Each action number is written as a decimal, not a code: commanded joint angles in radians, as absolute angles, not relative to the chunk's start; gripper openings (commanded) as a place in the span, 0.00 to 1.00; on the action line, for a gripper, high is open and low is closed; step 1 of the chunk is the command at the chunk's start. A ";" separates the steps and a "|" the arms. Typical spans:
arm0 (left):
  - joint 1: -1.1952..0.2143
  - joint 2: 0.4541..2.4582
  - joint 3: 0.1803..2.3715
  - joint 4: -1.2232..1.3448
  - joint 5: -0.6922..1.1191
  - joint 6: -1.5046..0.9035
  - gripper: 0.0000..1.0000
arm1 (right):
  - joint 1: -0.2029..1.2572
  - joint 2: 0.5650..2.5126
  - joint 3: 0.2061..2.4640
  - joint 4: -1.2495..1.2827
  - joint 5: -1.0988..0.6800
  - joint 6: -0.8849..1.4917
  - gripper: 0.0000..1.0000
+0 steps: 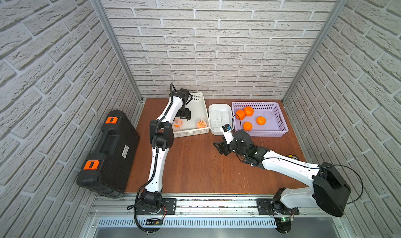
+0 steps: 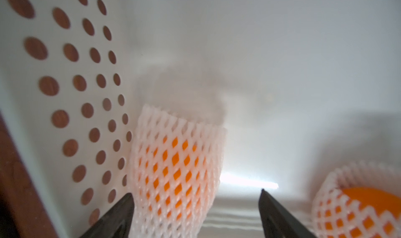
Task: Remove foam nets from oranges
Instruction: Adjust the orange in the basket.
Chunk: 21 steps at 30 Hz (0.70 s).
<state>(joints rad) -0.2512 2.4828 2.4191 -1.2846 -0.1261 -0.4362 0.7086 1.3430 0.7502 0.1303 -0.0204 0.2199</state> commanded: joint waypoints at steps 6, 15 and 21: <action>-0.270 2.484 2.443 -1.299 -0.005 -0.480 0.88 | 0.709 1.335 0.773 0.152 -0.029 0.206 0.70; -0.296 2.423 2.442 -1.281 -0.020 -0.488 0.88 | 0.708 1.338 0.778 0.146 -0.037 0.205 0.69; -0.295 2.415 2.442 -1.284 -0.183 -0.477 0.88 | 0.709 1.342 0.783 0.143 -0.043 0.203 0.69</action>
